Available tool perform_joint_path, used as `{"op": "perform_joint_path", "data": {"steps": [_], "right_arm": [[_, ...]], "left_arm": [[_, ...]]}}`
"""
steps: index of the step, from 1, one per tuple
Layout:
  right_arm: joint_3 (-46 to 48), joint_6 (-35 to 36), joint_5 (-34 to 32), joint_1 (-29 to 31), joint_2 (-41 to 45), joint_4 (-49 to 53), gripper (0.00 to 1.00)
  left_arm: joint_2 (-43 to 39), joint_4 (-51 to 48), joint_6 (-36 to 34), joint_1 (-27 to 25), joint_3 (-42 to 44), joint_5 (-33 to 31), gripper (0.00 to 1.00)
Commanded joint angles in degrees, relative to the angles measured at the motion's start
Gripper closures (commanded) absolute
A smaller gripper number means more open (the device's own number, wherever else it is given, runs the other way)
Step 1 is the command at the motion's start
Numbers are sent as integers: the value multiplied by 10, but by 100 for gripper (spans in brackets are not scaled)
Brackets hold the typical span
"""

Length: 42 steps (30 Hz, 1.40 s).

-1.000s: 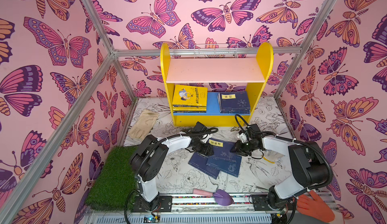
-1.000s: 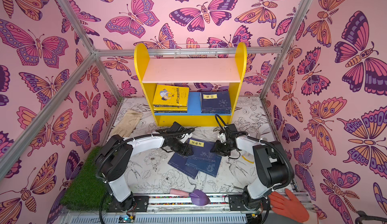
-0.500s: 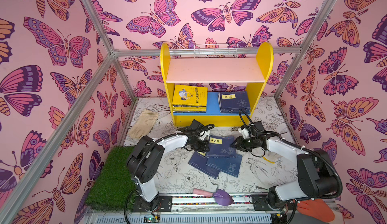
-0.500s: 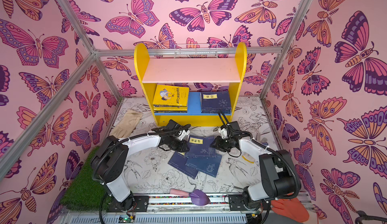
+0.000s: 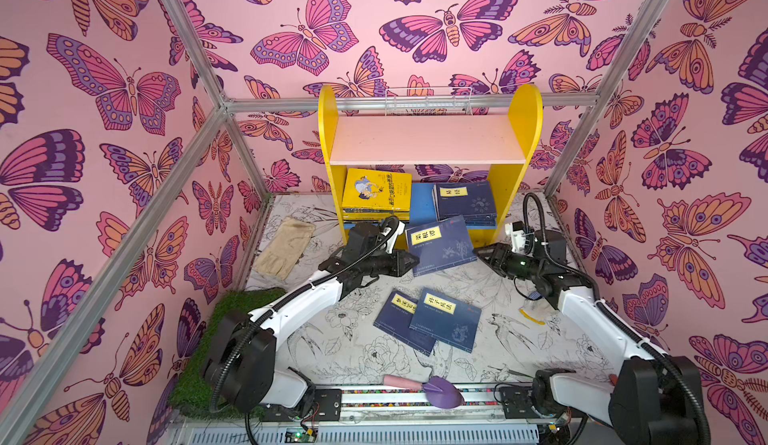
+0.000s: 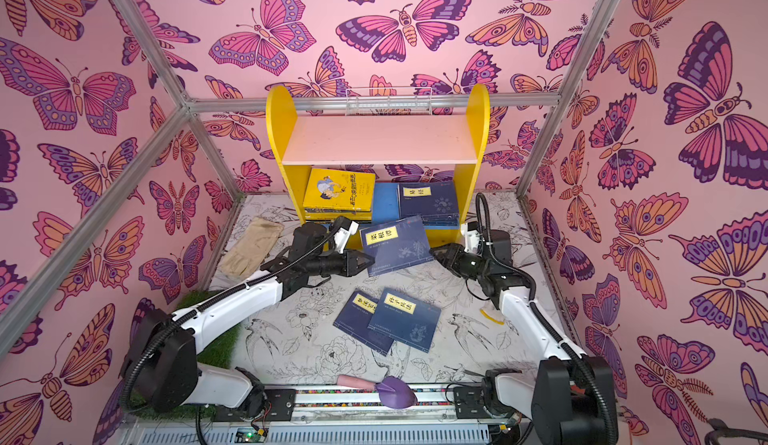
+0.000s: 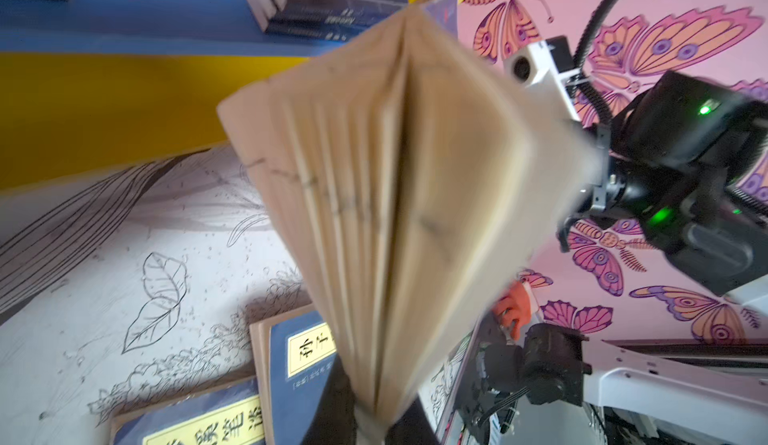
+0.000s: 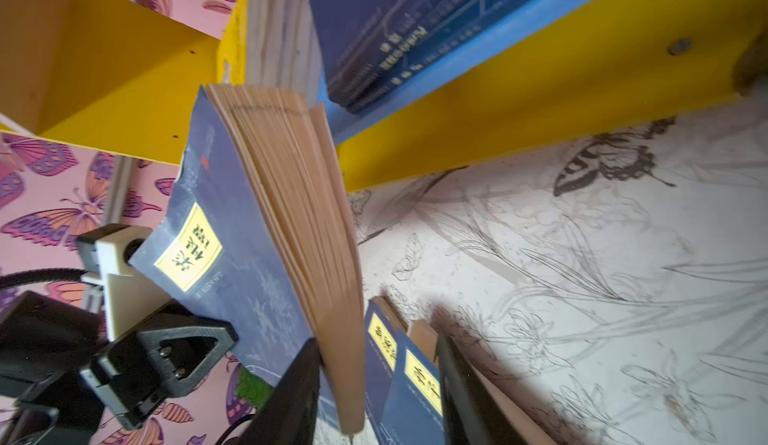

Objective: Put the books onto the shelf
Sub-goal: 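Grasp the ends of the top dark blue book with both grippers and lift, then carry the book to the blue shelf board and lower it with both grippers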

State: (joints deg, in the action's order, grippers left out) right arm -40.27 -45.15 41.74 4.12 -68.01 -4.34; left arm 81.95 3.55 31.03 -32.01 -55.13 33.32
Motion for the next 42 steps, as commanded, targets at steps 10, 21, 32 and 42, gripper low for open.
{"op": "perform_joint_path", "data": {"steps": [10, 21, 32, 42], "right_arm": [[31, -179, 48, 5, -18, -246, 74], [42, -230, 17, 25, -15, -319, 100], [31, -276, 22, 13, -18, -409, 100], [21, -267, 20, 16, -23, -406, 100]], "left_arm": [[-1, 142, 80, -1, 10, 28, 100], [19, 127, 119, 6, 17, -36, 70], [1, 124, 145, 27, 48, 8, 40], [32, 212, 186, 24, 36, 89, 46]]}}
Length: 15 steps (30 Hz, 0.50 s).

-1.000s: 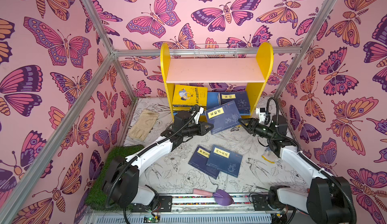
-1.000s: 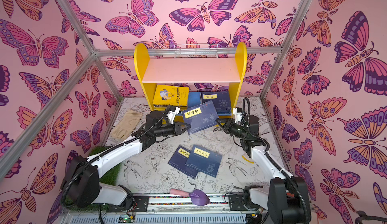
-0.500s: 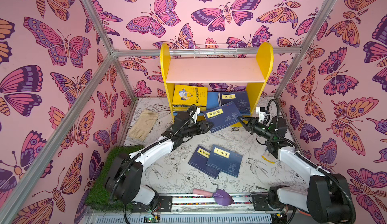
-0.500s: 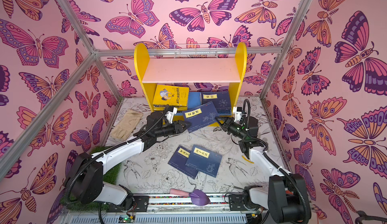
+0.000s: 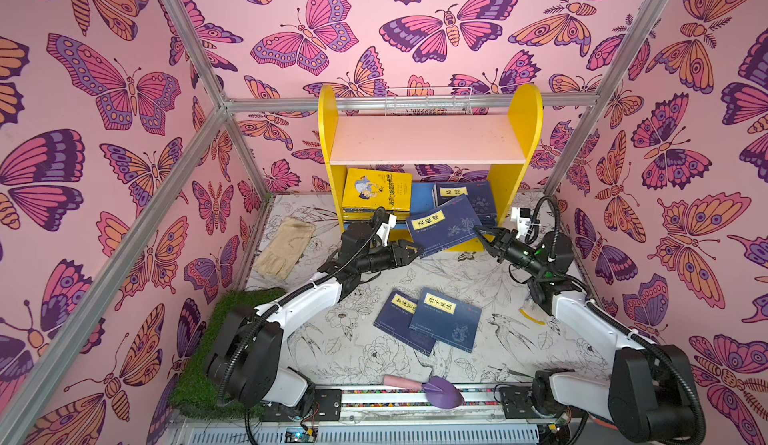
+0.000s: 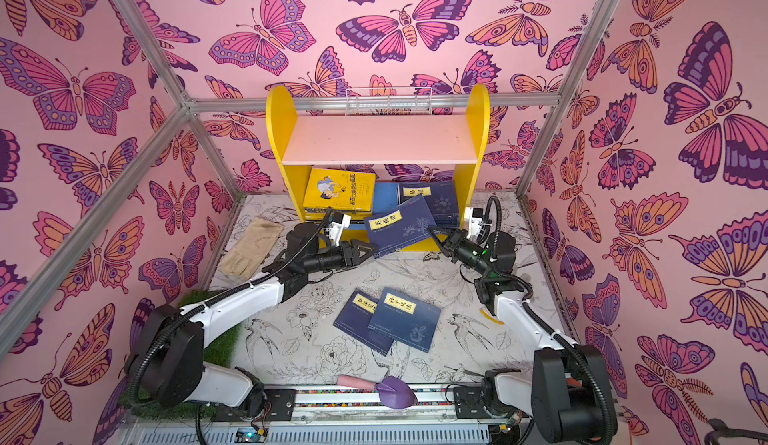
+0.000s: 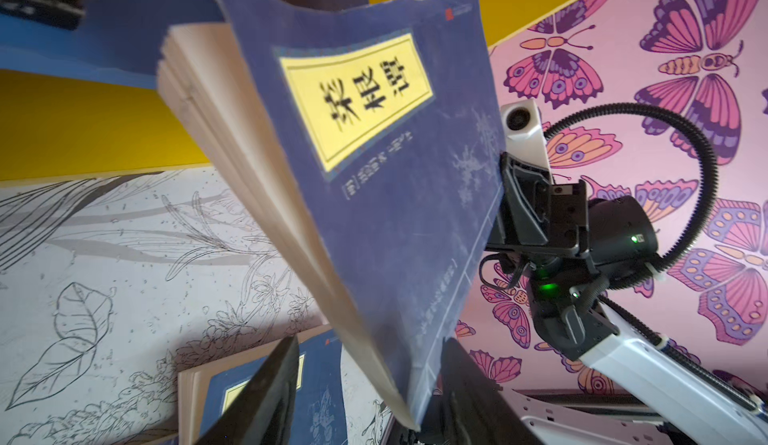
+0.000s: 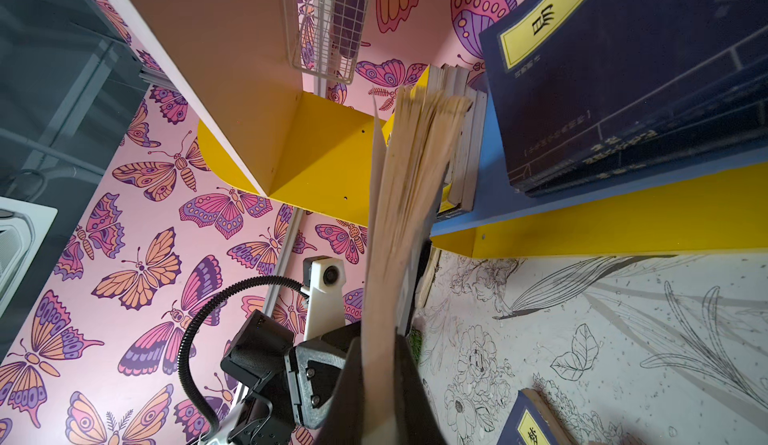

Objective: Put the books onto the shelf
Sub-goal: 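Carry the book to the blue shelf board and lower it with both grippers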

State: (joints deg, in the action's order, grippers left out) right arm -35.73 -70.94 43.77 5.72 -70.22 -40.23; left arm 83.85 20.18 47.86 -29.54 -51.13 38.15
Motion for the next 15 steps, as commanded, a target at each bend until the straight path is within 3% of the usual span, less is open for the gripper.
{"op": "perform_joint_path", "data": {"steps": [1, 8, 15], "right_arm": [[-25, -10, -4, 1, -1, -46, 100], [-33, -10, -26, 3, -5, -57, 100], [-42, 17, -24, 6, -10, -24, 100]], "left_arm": [[20, 52, 21, -2, -8, 47, 47], [41, 61, 33, -6, -25, 61, 58], [45, 92, 57, -9, -23, 20, 89]]}}
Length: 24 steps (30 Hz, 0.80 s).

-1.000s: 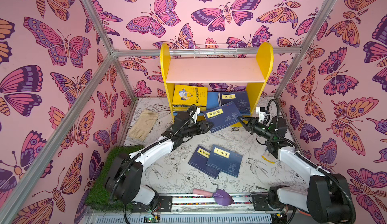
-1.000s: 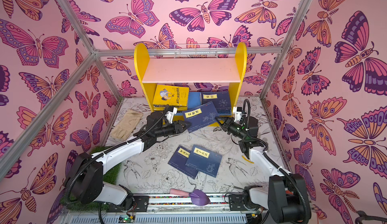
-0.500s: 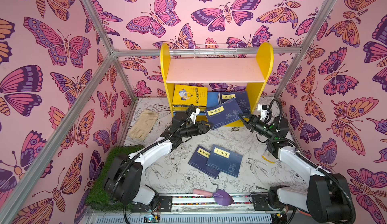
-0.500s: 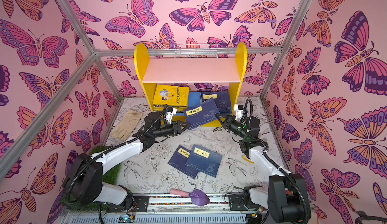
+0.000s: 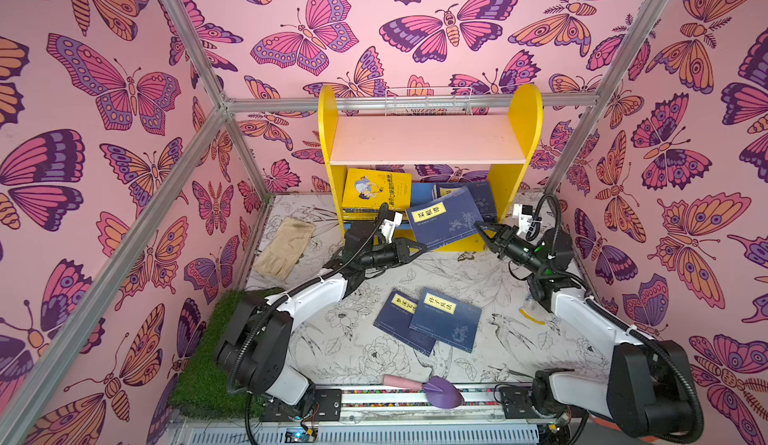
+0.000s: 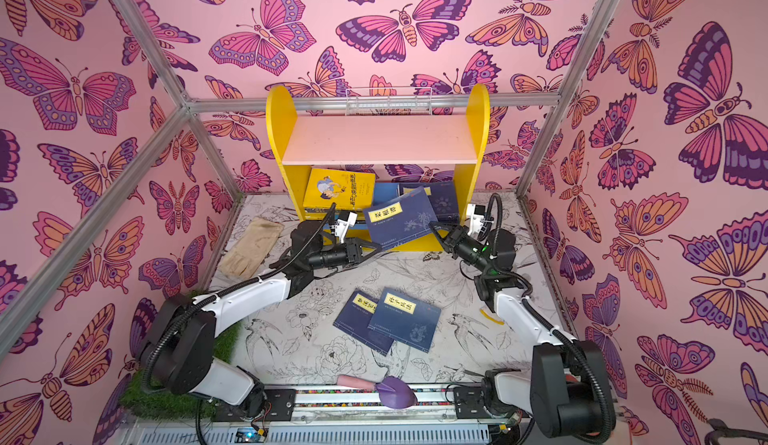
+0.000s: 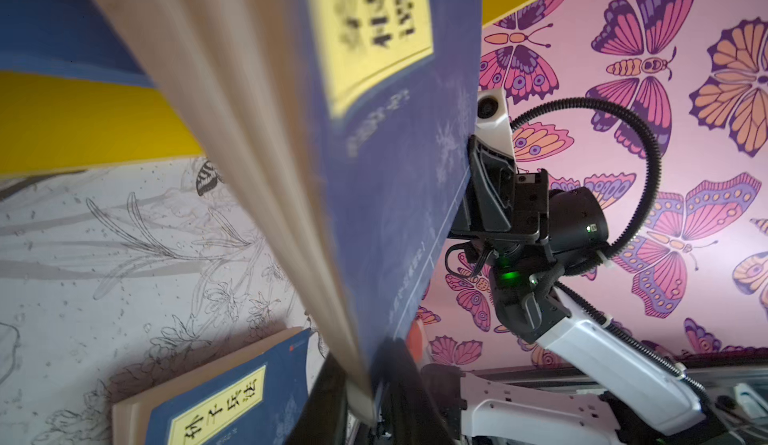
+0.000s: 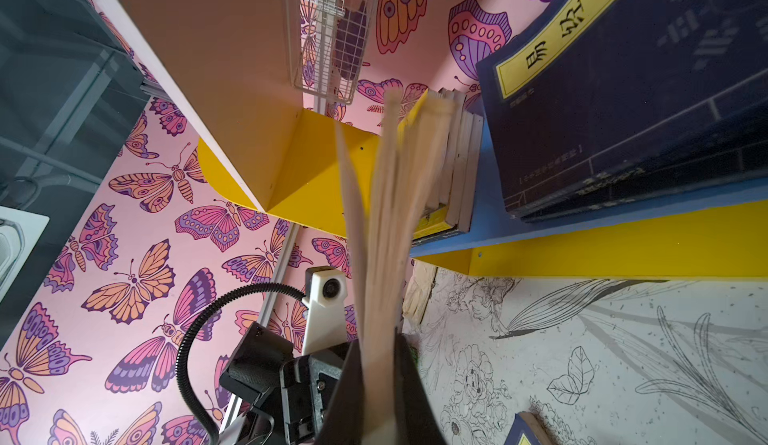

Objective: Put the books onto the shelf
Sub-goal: 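Carry the book to the blue shelf board and lower it with both grippers, then release the book with the right gripper and withdraw it while the left holds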

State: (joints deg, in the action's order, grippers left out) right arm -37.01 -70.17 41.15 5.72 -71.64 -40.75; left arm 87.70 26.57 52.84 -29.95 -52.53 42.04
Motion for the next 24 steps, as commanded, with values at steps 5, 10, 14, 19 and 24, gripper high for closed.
{"op": "perform_joint_path", "data": {"steps": [5, 10, 14, 19, 24], "right_arm": [[-32, 89, -26, 7, 32, 109, 100], [-41, 160, -83, 7, 70, 227, 90], [-40, 186, -148, 5, 101, 290, 70], [-33, 214, -243, -17, 151, 394, 63], [-11, 204, -259, -63, 189, 422, 63]], "left_arm": [[1, -30, -10, -8, -32, -123, 100], [32, -110, -68, -9, -112, -155, 100], [78, -154, -103, -10, -189, -136, 100], [132, -211, -135, -9, -275, -134, 100], [166, -211, -132, -9, -323, -139, 100]]}}
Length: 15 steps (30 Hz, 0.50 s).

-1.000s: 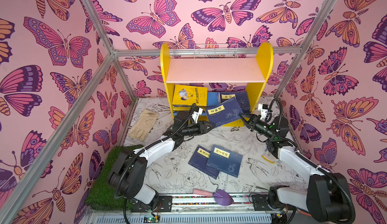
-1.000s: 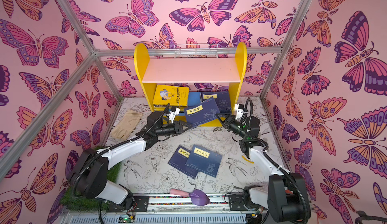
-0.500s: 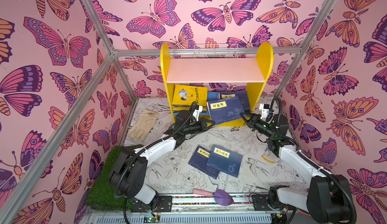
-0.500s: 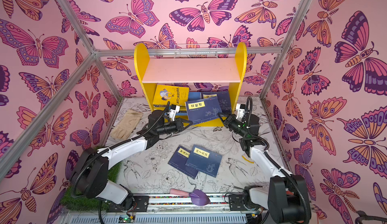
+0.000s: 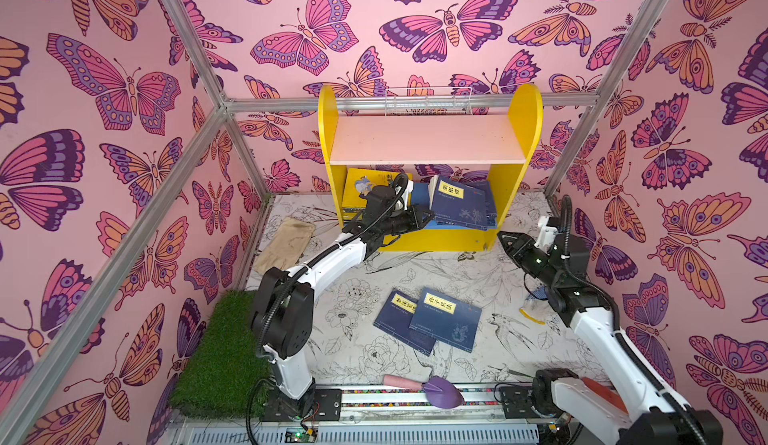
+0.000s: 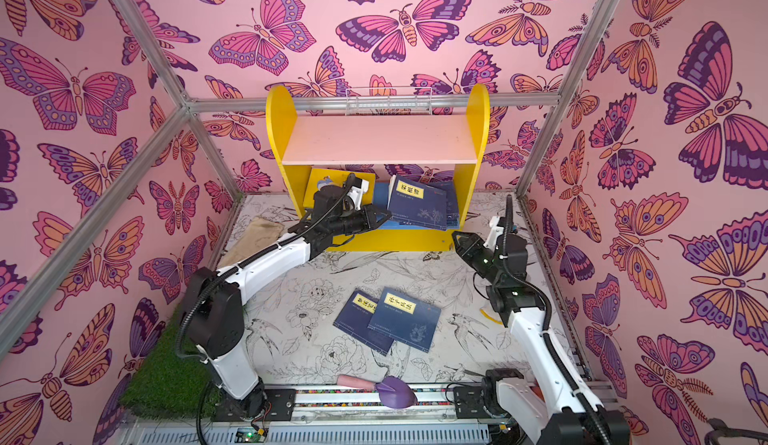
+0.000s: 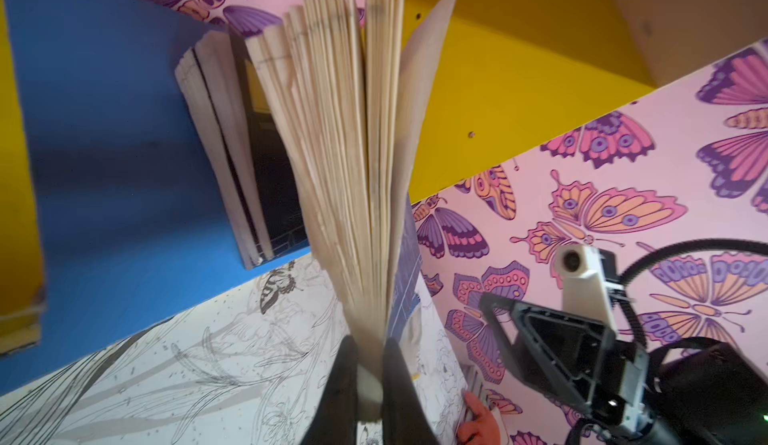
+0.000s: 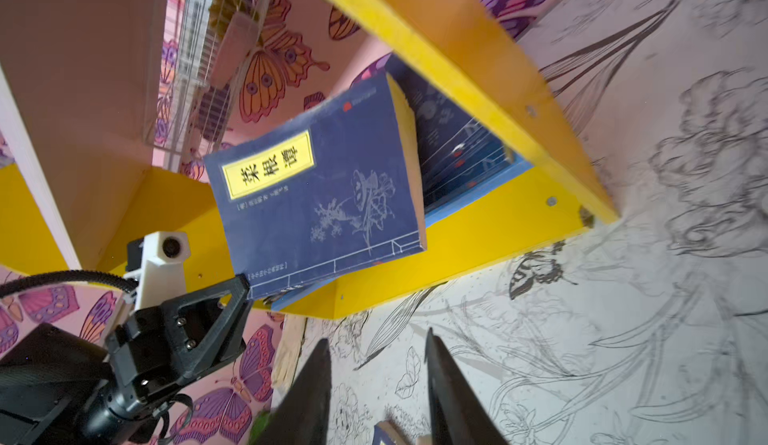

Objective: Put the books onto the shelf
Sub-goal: 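Release the book with the right gripper and withdraw it while the left holds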

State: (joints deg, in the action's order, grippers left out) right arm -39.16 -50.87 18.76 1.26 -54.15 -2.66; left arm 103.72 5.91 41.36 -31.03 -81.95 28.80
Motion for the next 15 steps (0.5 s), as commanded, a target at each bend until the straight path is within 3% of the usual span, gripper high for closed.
{"op": "perform_joint_path", "data": {"steps": [1, 9, 15], "right_arm": [[14, 10, -29, -26, 18, 42, 63], [14, 16, -1, -33, 11, 46, 63], [7, 21, 17, -32, 4, 45, 63]], "left_arm": [[9, -5, -18, 2, -37, -6, 100], [23, 31, 1, 6, -55, -13, 100], [41, 75, 38, -1, -50, -58, 100]]}}
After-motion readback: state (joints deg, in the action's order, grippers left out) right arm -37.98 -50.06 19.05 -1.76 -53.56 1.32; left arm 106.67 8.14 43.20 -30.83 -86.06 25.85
